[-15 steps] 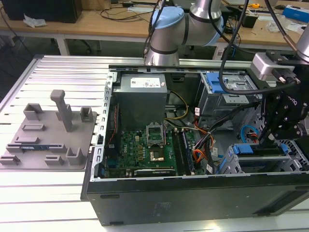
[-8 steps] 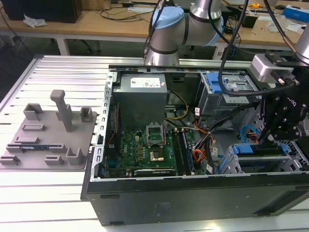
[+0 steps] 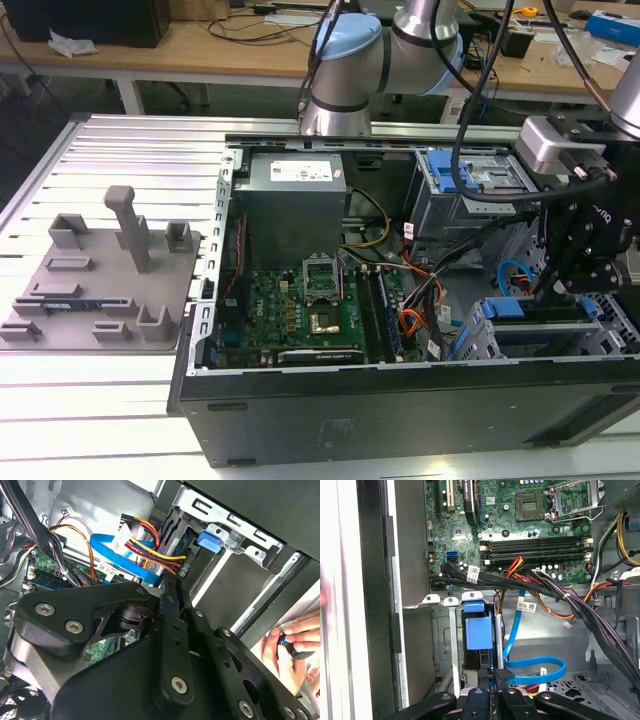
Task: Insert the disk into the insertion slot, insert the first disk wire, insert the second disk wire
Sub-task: 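Insert the second disk wire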
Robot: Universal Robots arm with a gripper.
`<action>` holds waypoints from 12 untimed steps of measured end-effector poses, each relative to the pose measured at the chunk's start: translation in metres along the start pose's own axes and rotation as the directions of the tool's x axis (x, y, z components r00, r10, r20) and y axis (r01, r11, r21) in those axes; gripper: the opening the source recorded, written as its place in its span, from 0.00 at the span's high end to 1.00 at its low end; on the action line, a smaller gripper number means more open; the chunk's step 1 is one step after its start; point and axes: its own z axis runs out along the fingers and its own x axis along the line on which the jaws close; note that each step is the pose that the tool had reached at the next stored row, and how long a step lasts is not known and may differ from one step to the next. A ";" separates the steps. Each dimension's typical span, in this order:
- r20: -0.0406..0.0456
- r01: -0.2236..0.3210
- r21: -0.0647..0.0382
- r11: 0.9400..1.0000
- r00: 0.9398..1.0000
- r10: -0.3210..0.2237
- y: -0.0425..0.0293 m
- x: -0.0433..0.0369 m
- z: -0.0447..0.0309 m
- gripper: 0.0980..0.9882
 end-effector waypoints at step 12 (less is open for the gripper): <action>0.003 0.000 0.000 1.000 1.000 0.000 0.0000 0.0049 -0.0412 0.71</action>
